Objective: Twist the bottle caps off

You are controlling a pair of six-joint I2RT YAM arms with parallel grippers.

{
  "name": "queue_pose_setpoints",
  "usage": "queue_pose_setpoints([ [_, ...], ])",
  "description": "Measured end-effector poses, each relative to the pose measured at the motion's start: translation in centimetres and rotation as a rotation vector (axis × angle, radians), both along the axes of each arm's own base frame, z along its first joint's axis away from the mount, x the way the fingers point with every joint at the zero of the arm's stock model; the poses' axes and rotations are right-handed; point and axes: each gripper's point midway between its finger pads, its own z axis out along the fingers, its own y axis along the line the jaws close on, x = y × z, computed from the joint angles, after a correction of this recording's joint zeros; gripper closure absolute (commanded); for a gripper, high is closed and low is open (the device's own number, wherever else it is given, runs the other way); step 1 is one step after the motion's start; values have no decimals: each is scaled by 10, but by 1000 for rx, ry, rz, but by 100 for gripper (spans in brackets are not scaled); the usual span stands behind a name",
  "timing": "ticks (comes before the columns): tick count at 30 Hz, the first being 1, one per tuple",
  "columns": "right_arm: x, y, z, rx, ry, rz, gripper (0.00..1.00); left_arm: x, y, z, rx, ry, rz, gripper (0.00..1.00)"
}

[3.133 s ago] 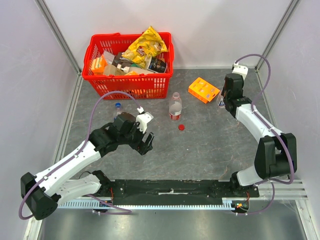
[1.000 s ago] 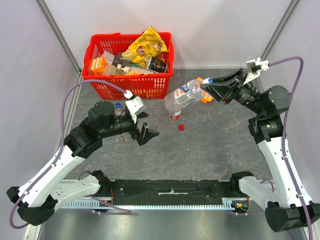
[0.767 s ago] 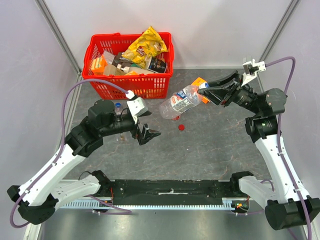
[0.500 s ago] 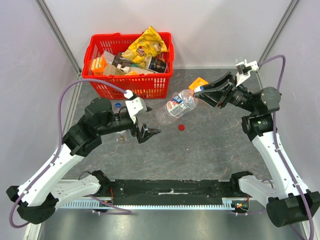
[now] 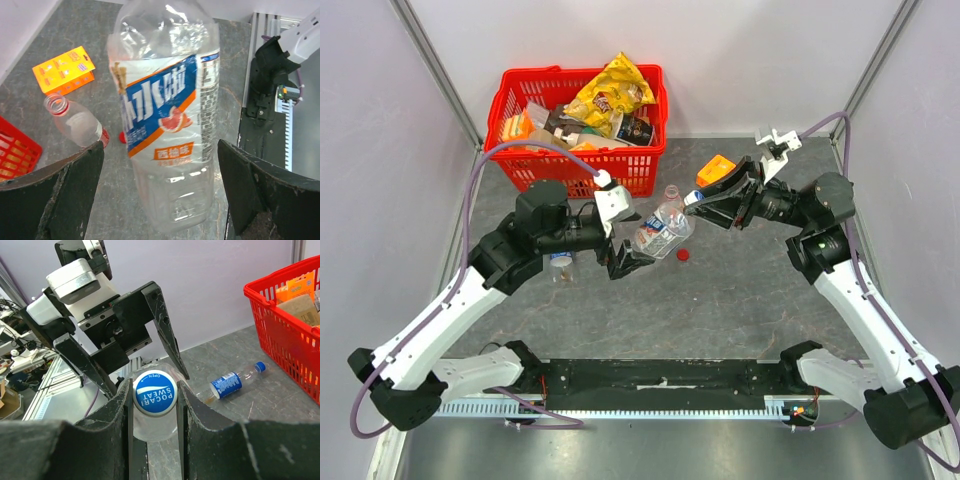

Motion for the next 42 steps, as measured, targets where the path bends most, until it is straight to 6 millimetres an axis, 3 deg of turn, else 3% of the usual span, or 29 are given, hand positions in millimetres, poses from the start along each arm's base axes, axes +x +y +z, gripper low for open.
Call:
queue_pose_setpoints([
  [7,5,3,-4,-6,15,-27,100,-6,-6,-6,-3,18,-49,0],
  [17,10,3,-9,-15,33,-54,100,-7,-5,-39,43,72,-53,2],
  [25,8,4,-8,-12,29,-46,100,-6,-6,-42,35,64,-54,2],
  [36,8,6,-17,-12,50,-38,100,-5,-12,-44,31,68,-76,13],
  [42,6,7,-16,-8,52,-33,100,-4,-14,-45,30,69,-78,30],
])
